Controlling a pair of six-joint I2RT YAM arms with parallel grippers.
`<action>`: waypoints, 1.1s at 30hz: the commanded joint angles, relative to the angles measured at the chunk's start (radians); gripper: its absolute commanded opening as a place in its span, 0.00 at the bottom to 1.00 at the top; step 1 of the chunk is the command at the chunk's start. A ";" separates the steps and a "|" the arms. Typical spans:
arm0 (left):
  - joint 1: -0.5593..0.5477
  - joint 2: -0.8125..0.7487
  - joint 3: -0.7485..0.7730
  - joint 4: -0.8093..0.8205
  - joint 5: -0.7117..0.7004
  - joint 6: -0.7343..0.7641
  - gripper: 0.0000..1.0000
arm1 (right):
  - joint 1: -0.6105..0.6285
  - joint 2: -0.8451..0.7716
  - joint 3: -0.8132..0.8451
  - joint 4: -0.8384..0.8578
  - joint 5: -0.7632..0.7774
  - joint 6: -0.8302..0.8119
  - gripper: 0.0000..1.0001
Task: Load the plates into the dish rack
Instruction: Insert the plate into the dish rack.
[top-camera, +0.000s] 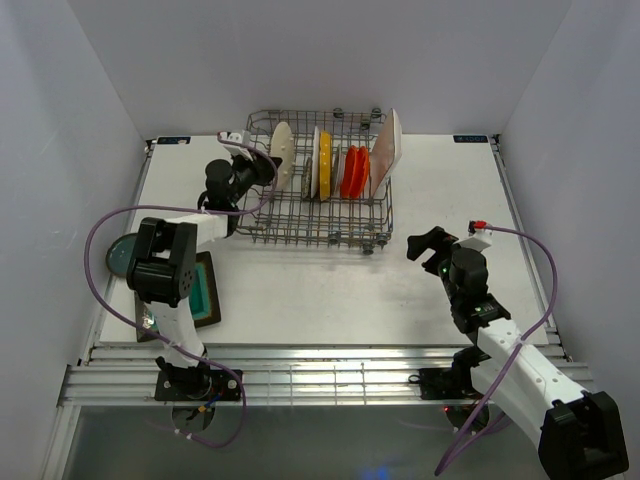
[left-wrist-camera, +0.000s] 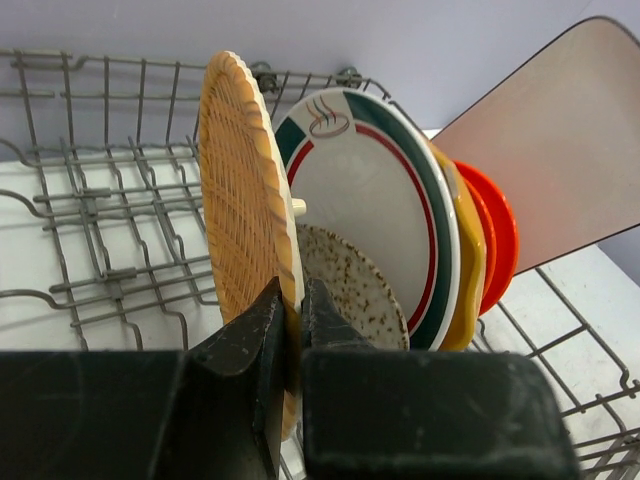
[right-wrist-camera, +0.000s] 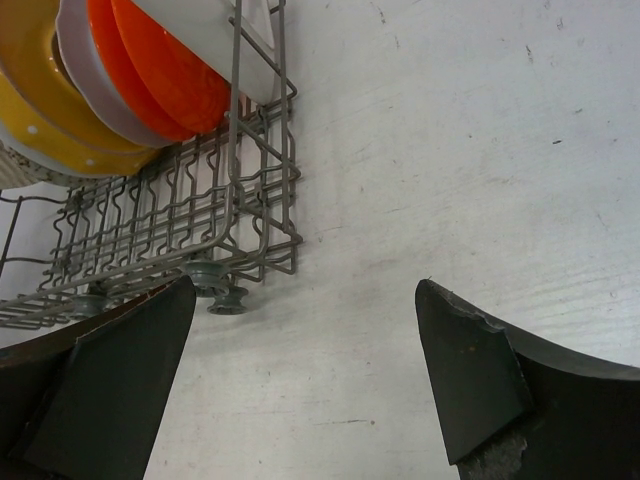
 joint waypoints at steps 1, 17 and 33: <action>-0.012 -0.008 0.031 0.046 0.003 0.012 0.00 | 0.000 0.005 0.006 0.056 0.005 -0.012 0.96; -0.049 0.024 0.031 0.034 -0.011 0.038 0.00 | 0.000 0.010 0.008 0.053 0.005 -0.010 0.97; -0.113 0.023 0.034 -0.041 -0.203 0.122 0.00 | -0.001 0.022 0.011 0.053 -0.002 -0.012 0.97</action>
